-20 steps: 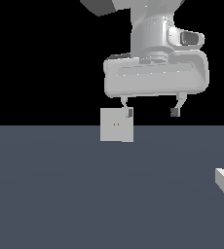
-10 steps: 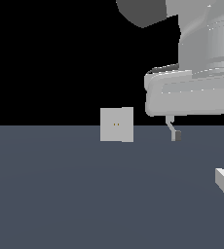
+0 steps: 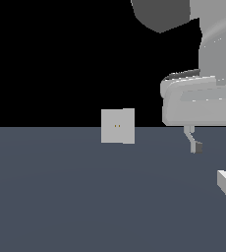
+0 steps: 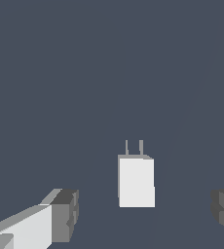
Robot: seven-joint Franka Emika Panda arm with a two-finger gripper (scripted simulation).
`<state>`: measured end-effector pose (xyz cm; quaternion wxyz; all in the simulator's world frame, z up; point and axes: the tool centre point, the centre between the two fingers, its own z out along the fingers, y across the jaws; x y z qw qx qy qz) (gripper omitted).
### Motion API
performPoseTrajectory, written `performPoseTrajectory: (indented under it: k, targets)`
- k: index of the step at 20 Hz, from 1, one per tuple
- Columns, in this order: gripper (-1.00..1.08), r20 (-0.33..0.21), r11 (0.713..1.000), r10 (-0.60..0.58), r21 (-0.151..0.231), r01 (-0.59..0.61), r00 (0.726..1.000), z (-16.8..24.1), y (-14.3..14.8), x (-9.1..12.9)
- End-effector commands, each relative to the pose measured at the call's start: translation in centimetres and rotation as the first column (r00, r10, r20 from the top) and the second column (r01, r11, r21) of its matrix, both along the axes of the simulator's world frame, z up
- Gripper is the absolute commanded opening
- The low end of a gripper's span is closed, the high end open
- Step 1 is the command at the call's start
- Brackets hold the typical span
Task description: Plug the charger into the wall socket.
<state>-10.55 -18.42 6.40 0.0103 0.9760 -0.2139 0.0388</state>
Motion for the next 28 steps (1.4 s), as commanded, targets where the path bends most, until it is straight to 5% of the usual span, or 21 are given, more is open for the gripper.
performPoseTrajectory:
  k: [1, 18, 19, 28]
  targets:
    - [1.00, 0.000, 1.000, 0.001, 0.000, -0.001, 1.000, -0.1, 0.0, 0.0]
    - [1.00, 0.003, 1.000, -0.005, 0.003, 0.005, 1.000, -5.2, -0.1, -0.2]
    - [-1.00, 0.003, 1.000, -0.005, 0.003, 0.005, 1.000, -5.2, -0.1, -0.2]
    - [-1.00, 0.003, 1.000, -0.005, 0.003, 0.005, 1.000, -5.2, -0.1, -0.2]
